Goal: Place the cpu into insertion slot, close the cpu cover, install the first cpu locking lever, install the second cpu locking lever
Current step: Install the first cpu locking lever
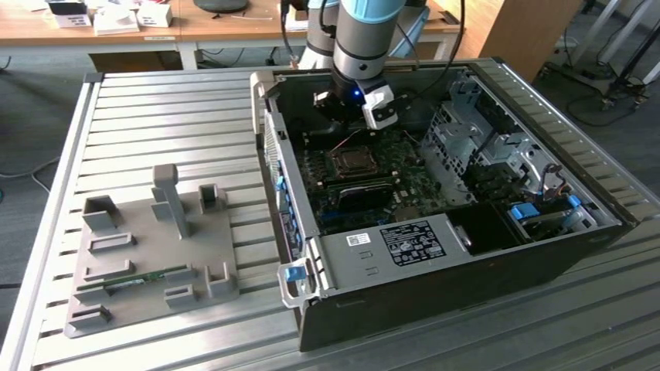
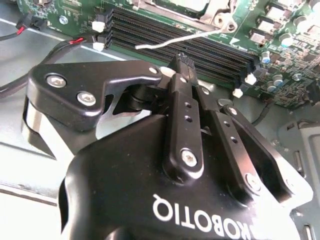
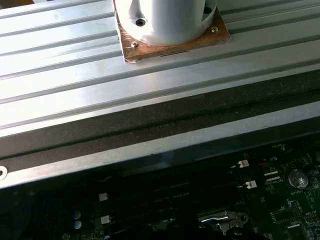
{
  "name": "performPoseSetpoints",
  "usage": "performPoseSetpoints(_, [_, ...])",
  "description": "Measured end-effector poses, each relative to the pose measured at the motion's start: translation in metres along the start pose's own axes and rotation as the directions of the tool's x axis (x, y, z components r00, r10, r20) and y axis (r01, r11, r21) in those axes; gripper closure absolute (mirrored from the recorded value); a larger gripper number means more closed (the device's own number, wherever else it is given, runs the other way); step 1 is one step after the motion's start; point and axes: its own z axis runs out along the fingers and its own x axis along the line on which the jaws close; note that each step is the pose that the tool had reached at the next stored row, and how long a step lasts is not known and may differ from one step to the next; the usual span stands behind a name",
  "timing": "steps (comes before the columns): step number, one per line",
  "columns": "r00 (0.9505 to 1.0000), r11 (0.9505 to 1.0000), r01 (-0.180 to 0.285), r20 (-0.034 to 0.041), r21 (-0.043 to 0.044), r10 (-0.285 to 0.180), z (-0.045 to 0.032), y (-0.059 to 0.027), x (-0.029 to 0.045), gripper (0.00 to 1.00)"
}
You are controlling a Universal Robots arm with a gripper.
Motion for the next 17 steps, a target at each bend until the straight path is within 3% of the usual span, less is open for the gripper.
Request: performPoseSetpoints(17, [1.0000, 1.0000, 0.000, 0.0003, -0.0003, 0.000, 0.0044, -0.0005, -0.0035, 0.89])
